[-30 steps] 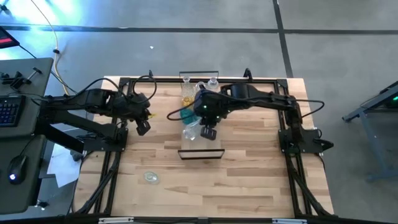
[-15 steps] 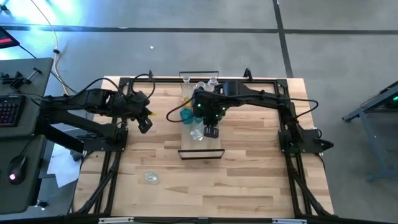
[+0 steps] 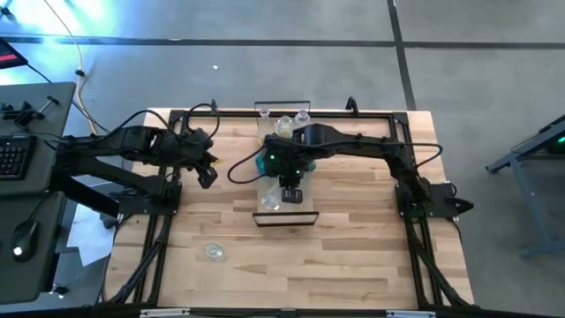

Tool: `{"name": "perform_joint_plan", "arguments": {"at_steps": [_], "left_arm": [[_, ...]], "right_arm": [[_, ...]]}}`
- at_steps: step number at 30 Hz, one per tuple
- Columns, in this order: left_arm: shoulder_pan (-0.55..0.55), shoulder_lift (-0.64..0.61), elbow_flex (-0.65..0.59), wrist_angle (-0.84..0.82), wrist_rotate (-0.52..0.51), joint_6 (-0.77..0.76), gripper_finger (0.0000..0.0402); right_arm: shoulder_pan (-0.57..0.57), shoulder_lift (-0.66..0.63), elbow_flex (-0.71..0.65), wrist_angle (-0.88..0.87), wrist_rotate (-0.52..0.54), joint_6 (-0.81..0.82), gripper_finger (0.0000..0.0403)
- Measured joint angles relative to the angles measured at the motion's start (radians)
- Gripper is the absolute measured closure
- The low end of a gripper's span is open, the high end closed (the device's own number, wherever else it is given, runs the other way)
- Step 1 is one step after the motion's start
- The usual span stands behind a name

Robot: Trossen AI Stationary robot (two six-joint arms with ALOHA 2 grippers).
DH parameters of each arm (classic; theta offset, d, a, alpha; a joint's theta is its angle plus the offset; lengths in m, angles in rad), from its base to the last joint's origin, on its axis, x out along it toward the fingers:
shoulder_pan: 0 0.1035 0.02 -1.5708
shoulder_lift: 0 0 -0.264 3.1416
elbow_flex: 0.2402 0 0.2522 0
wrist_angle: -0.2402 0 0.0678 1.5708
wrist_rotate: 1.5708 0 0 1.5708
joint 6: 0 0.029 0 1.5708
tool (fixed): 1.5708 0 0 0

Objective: Sort vases onto shelf
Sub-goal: Put the right transparent flower vase on the shelf aligned with the other transparent flower vase

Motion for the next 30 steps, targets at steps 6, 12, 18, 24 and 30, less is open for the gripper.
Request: {"name": "perform_joint_plan", "arguments": {"at_steps": [6,12,18,24,30], "left_arm": [[0.000,0.000,0.000,0.001,-0.010,0.001,0.0401],[0.000,0.000,0.000,0.000,-0.011,0.002,0.0401],[0.000,0.000,0.000,0.000,-0.003,0.001,0.0401],[0.000,-0.016,0.000,-0.001,0.045,0.002,0.0401],[0.000,-0.042,0.000,-0.002,0.045,0.000,0.0401]], "right_arm": [[-0.023,0.029,0.000,0.023,0.018,-0.005,0.0402],[-0.027,0.061,0.000,0.014,0.049,-0.005,0.0402],[-0.026,0.089,0.000,-0.012,0.096,-0.004,0.0402],[-0.025,0.093,0.000,-0.036,0.142,-0.001,0.0402],[-0.018,0.095,0.000,-0.052,0.166,-0.008,0.0402]]}}
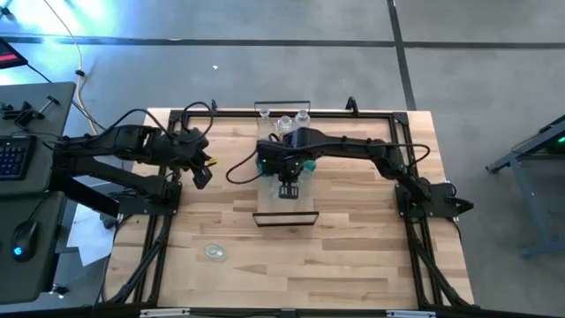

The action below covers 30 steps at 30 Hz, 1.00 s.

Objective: Sort vases onto shelf
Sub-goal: Put the right transparent flower vase on the shelf aligned with the other transparent flower vase

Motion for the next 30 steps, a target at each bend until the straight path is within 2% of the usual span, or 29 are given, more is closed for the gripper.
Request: {"name": "perform_joint_plan", "arguments": {"at_steps": [5,30], "left_arm": [[0.000,-0.006,0.000,0.000,0.000,0.000,0.0401],[0.000,-0.005,0.000,0.001,-0.001,0.001,0.0401]], "right_arm": [[0.003,0.000,0.000,-0.004,-0.043,-0.009,0.0402],[0.035,0.027,0.001,0.006,-0.029,-0.050,0.0402]]}}
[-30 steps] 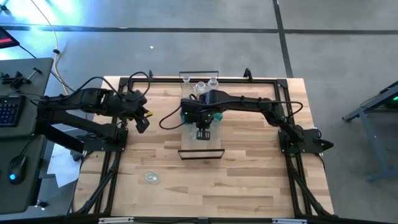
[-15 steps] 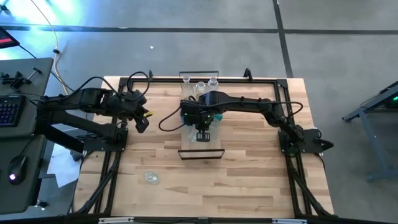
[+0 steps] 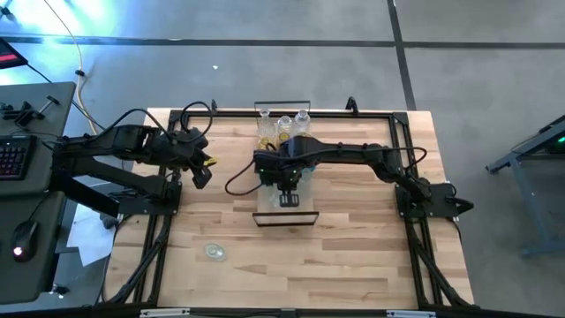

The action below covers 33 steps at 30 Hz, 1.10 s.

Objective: Sort vases onto shelf
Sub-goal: Put the right transparent flower vase on the shelf aligned with the other transparent flower vase

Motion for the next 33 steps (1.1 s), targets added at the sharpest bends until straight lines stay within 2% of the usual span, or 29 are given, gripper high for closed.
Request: {"name": "perform_joint_plan", "arguments": {"at_steps": [6,12,25,33], "left_arm": [[0.000,0.000,0.000,0.000,0.000,0.000,0.0401],[0.000,0.000,0.000,0.000,0.000,-0.001,0.0401],[0.000,0.000,0.000,0.000,0.000,0.002,0.0401],[0.000,0.000,0.000,0.000,0.000,0.002,0.0401]], "right_arm": [[-0.002,0.000,0.000,0.000,0.052,-0.002,0.0384],[-0.002,0.000,0.000,0.006,0.045,-0.018,0.0361],[0.005,0.000,0.000,0.010,0.033,-0.037,0.0353],[0.016,0.000,0.000,0.007,0.032,-0.029,0.0289]]}}
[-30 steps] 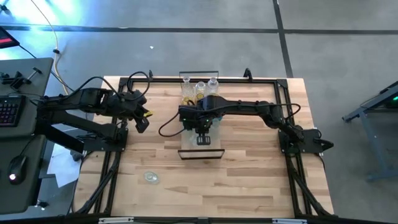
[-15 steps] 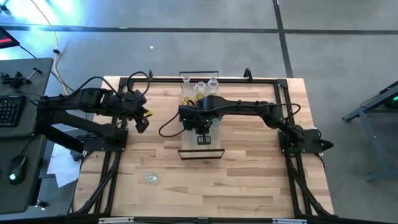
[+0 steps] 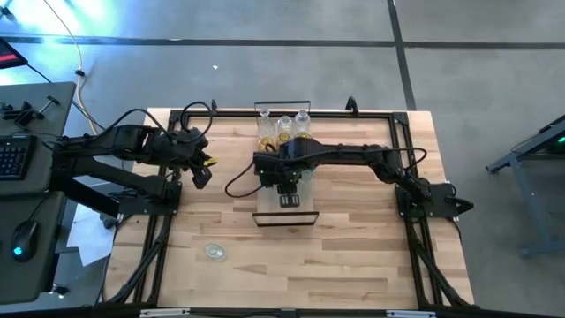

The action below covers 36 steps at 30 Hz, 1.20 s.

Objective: Sort vases onto shelf
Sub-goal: Put the right transparent flower vase on the shelf aligned with the other transparent flower vase, then put the transparent flower vase on the shelf aligned with the other transparent flower vase

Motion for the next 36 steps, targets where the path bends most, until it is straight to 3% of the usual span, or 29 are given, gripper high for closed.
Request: {"name": "perform_joint_plan", "arguments": {"at_steps": [9,29,36], "left_arm": [[0.000,0.000,0.000,0.000,0.000,0.000,0.0401],[0.000,0.000,0.000,0.000,0.007,0.018,0.0401],[0.000,0.000,0.000,-0.001,0.272,0.057,0.0401]], "right_arm": [[0.009,-0.003,0.000,-0.001,0.019,0.013,0.0236],[0.028,-0.126,0.002,0.020,0.045,0.115,0.0233],[0.056,-0.264,0.002,0.069,0.178,0.215,0.0233]]}}
